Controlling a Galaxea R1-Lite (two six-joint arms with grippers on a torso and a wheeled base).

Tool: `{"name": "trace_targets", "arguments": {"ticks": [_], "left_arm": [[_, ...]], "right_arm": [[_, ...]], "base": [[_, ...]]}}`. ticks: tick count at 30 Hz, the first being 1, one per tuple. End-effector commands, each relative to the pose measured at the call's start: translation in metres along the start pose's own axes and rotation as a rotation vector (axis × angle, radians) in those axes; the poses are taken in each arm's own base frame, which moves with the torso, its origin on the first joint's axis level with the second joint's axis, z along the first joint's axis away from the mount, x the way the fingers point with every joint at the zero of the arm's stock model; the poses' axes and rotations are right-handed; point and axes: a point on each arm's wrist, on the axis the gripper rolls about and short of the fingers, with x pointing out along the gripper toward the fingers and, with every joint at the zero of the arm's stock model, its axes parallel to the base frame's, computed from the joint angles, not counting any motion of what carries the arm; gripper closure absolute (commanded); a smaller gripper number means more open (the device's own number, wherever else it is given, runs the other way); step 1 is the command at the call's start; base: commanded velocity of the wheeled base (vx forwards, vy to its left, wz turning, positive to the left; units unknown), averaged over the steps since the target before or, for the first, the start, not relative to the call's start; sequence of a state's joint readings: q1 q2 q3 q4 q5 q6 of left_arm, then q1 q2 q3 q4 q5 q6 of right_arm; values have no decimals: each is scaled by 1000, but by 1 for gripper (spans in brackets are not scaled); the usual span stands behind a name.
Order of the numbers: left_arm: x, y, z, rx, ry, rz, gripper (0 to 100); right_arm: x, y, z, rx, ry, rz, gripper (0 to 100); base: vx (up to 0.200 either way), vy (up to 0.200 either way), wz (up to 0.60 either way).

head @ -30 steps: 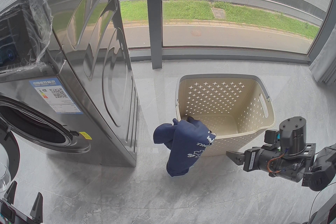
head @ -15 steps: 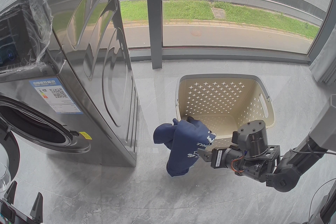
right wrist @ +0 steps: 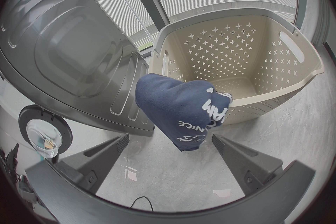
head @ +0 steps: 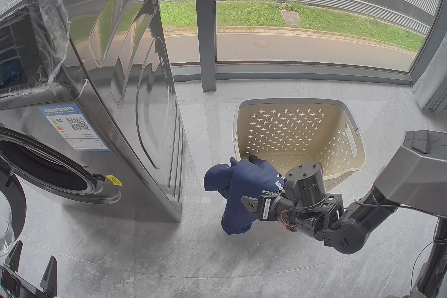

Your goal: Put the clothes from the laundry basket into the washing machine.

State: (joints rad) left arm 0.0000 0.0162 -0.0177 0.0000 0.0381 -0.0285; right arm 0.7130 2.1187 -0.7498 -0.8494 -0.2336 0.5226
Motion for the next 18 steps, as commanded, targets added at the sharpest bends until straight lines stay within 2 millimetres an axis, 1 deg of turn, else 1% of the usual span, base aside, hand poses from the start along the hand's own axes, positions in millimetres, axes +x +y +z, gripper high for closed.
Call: {"name": "trace_targets", "arguments": {"ticks": [1, 8, 10, 13, 16, 18], "left_arm": [[1, 0, -5, 0, 8, 2, 0], [1, 0, -5, -2, 8, 0, 0], [1, 0, -5, 0, 8, 0, 0], [1, 0, -5, -2, 8, 0, 0], [1, 0, -5, -2, 8, 0, 0], [1, 0, -5, -2, 8, 2, 0]], "right_arm": [[18, 1, -8, 6, 15, -8, 0], [32, 4, -10, 23, 11, -6, 0], [40, 5, -9, 27, 1, -5, 0], [45, 4, -8, 31, -7, -6, 0], [54, 4, -9, 39, -20, -7, 0], [56, 3, -8, 40, -28, -16, 0]], "base": [[0, 0, 0], [0, 0, 0], [0, 0, 0], [0, 0, 0], [0, 0, 0], [0, 0, 0]]}}
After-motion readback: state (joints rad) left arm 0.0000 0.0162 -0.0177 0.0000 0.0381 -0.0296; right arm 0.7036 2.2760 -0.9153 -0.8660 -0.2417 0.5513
